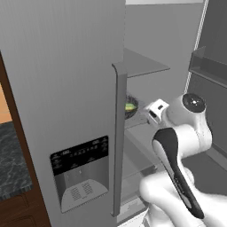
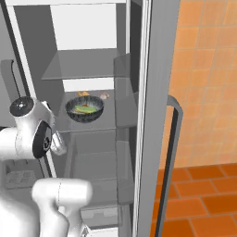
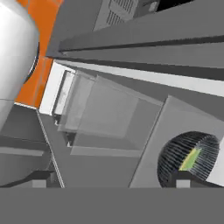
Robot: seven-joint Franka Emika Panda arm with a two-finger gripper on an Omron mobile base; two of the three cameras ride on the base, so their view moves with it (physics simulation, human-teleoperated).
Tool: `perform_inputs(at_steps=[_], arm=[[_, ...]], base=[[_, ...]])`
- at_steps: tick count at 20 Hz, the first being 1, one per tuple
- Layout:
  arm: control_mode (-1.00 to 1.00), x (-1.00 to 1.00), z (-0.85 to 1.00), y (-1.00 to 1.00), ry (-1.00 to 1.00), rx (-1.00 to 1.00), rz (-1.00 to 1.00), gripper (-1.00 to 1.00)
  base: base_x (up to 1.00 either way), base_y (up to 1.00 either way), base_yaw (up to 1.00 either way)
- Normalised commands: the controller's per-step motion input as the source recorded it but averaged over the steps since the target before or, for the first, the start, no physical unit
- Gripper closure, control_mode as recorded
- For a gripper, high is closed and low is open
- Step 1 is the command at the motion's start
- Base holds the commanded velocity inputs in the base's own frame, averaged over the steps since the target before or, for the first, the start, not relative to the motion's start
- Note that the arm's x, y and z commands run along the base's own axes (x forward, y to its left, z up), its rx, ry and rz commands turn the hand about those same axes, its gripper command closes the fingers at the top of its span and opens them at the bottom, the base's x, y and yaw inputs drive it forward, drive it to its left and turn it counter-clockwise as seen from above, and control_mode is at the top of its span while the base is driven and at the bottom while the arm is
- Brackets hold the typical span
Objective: Pick the chicken drumstick and corn from their plates and place them in the bowl. Then put the bowl in the fridge.
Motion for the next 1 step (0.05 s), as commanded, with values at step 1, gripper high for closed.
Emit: perform_inputs(at_steps=[1], arm=[[-1.0, -1.0, 0.16, -0.26, 0.0, -0.13, 0.0, -1.0]], base=[[0.0, 0.0, 0.0]])
